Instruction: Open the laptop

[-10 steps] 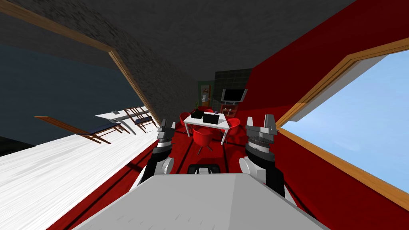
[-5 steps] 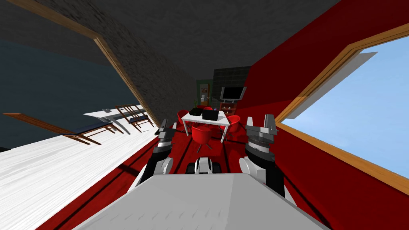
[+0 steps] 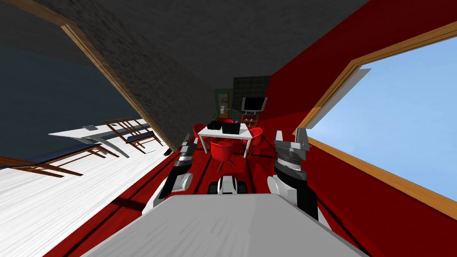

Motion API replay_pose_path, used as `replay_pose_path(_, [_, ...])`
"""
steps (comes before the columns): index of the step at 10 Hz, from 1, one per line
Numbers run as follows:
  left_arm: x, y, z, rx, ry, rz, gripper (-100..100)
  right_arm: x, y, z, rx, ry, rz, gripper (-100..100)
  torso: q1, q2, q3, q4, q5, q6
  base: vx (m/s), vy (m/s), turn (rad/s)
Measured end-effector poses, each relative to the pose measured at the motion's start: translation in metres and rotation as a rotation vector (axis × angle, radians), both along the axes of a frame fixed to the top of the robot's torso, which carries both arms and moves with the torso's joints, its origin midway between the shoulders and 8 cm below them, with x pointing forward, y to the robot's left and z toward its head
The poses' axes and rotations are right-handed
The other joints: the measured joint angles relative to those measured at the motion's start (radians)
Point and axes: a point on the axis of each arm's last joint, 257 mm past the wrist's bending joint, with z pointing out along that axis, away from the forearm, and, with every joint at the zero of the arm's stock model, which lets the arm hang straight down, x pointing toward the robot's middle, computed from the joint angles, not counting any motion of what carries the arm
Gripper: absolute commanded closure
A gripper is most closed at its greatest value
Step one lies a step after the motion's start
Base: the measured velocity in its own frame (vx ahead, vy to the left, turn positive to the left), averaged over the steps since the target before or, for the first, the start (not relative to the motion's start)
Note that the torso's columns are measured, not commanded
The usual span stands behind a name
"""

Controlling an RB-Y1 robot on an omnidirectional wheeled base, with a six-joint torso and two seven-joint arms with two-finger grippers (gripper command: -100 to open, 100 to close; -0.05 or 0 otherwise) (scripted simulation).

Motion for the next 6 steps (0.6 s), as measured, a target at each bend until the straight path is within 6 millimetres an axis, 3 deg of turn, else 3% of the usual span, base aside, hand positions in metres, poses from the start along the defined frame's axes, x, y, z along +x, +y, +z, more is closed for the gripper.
replay_pose_path(3, [0.022,0.023,-0.018,0.055,0.045,0.041,-100,0.0,0.0,0.0,0.0,0.0,0.0,0,0.0,0.0,0.0,0.0,0.0,0.0,0.01,0.002,-0.25])
replay_pose_path(6, [0.038,0.038,-0.035,0.095,0.089,0.081,-100,0.0,0.0,0.0,0.0,0.0,0.0,0,0.0,0.0,0.0,0.0,0.0,0.0,0.007,0.003,-0.118])
